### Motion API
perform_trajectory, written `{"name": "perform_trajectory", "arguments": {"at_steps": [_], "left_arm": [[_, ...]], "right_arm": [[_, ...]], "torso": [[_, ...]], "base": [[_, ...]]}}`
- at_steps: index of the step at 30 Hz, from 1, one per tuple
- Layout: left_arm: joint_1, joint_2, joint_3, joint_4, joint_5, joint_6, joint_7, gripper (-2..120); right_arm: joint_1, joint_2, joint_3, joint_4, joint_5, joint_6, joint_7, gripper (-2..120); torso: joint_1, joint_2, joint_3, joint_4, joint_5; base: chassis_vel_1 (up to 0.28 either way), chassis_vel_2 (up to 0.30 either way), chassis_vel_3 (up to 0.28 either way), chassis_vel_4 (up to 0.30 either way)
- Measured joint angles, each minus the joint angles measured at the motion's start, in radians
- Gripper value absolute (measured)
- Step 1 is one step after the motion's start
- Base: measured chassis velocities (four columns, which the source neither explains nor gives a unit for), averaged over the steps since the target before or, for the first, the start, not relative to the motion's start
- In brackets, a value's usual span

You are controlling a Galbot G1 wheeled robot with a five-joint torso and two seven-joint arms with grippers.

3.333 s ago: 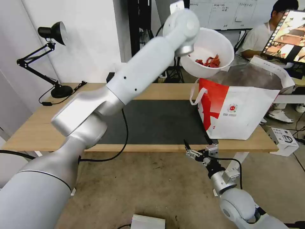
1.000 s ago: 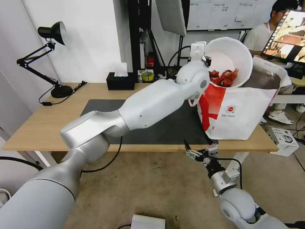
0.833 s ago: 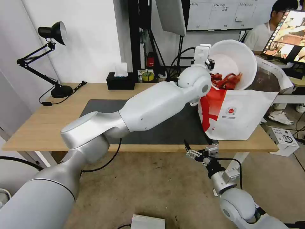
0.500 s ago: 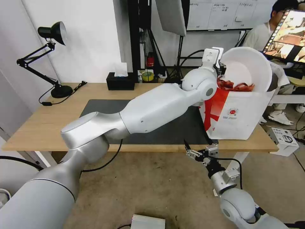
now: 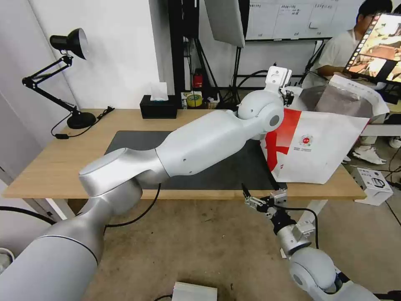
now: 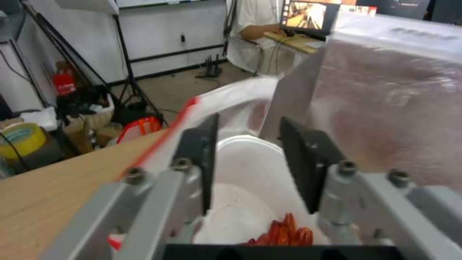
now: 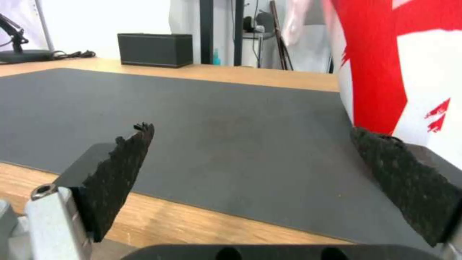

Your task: Pick up the trash from the table and place it into the takeout bag.

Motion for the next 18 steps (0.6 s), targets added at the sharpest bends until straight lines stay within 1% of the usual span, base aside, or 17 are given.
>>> {"name": "perform_trajectory", "arguments": {"at_steps": [1, 2, 3, 5, 6, 7, 9, 10, 11, 12, 13, 14, 16, 17, 18], "left_arm": [[-0.001, 0.001, -0.001, -0.005, 0.000, 0.000, -0.003, 53], [-0.002, 0.006, -0.004, -0.011, 0.000, 0.000, -0.006, 57], [-0.002, 0.006, -0.004, -0.011, 0.000, 0.000, -0.006, 57], [0.011, 0.052, -0.017, -0.066, 0.014, -0.023, -0.018, 69], [0.020, 0.075, -0.020, -0.087, 0.030, -0.038, -0.021, 72], [0.020, 0.075, -0.020, -0.087, 0.030, -0.038, -0.021, 72], [0.045, 0.147, -0.015, -0.126, 0.080, -0.125, -0.006, 82], [0.059, 0.177, -0.013, -0.142, 0.102, -0.157, 0.003, 86], [0.059, 0.177, -0.013, -0.142, 0.102, -0.157, 0.003, 86], [0.082, 0.222, -0.013, -0.174, 0.126, -0.198, 0.025, 91], [0.093, 0.241, -0.013, -0.188, 0.137, -0.213, 0.036, 95], [0.093, 0.241, -0.013, -0.188, 0.137, -0.213, 0.036, 95], [0.142, 0.317, -0.019, -0.245, 0.184, -0.269, 0.083, 99], [0.173, 0.357, -0.022, -0.273, 0.209, -0.314, 0.102, 99], [0.197, 0.381, -0.027, -0.290, 0.229, -0.345, 0.109, 100]], "right_arm": [[0.000, 0.000, 0.000, 0.000, 0.000, 0.000, 0.000, 100], [0.000, 0.000, 0.000, 0.000, 0.000, 0.000, 0.000, 100], [0.000, 0.000, 0.000, 0.000, 0.000, 0.000, 0.000, 100], [0.000, 0.000, 0.000, 0.000, 0.000, 0.000, 0.000, 100], [0.000, 0.000, 0.000, 0.000, 0.000, 0.000, 0.000, 100], [0.000, 0.000, 0.000, 0.000, 0.000, 0.000, 0.000, 100], [0.000, 0.000, 0.000, 0.000, 0.000, 0.000, 0.000, 100], [0.000, 0.000, 0.000, 0.000, 0.000, 0.000, 0.000, 100], [0.000, 0.000, 0.000, 0.000, 0.000, 0.000, 0.000, 100], [0.000, 0.000, 0.000, 0.000, 0.000, 0.000, 0.000, 100], [0.000, 0.000, 0.000, 0.000, 0.000, 0.000, 0.000, 100], [0.000, 0.000, 0.000, 0.000, 0.000, 0.000, 0.000, 100], [0.000, 0.000, 0.000, 0.000, 0.000, 0.000, 0.000, 100], [0.000, 0.000, 0.000, 0.000, 0.000, 0.000, 0.000, 100], [0.000, 0.000, 0.000, 0.000, 0.000, 0.000, 0.000, 100]], "torso": [[0.000, 0.000, 0.000, -0.0001, 0.0000], [0.000, 0.000, 0.000, -0.0002, 0.0000], [0.000, 0.000, 0.000, -0.0002, 0.0000], [0.000, 0.000, 0.000, -0.0003, 0.0000], [0.000, 0.000, 0.000, -0.0003, -0.0001], [0.000, 0.000, 0.000, -0.0003, -0.0001], [0.000, 0.000, 0.000, 0.0000, -0.0002], [0.000, 0.000, 0.000, 0.0002, -0.0004], [0.000, 0.000, 0.000, 0.0002, -0.0004], [0.000, 0.000, 0.000, 0.0006, -0.0005], [0.000, 0.000, 0.000, 0.0004, -0.0005], [0.000, 0.000, 0.000, 0.0004, -0.0005], [0.000, 0.000, 0.000, 0.0001, -0.0005], [0.000, 0.000, 0.000, 0.0002, -0.0005], [0.000, 0.000, 0.000, 0.0002, -0.0006]], "base": [[0.000, 0.000, 0.000, 0.000], [0.000, 0.000, 0.000, 0.000], [0.000, 0.000, 0.000, 0.000], [0.000, 0.000, 0.000, 0.000], [0.000, 0.000, 0.000, 0.000], [0.000, 0.000, 0.000, 0.000], [0.000, 0.000, 0.000, 0.000], [0.000, 0.000, 0.000, 0.000], [0.000, 0.000, 0.000, 0.000], [0.000, 0.000, 0.000, 0.000], [0.000, 0.000, 0.000, 0.000], [0.000, 0.000, 0.000, 0.000], [0.000, 0.000, 0.000, 0.000], [0.000, 0.000, 0.000, 0.000], [0.000, 0.000, 0.000, 0.000]]}}
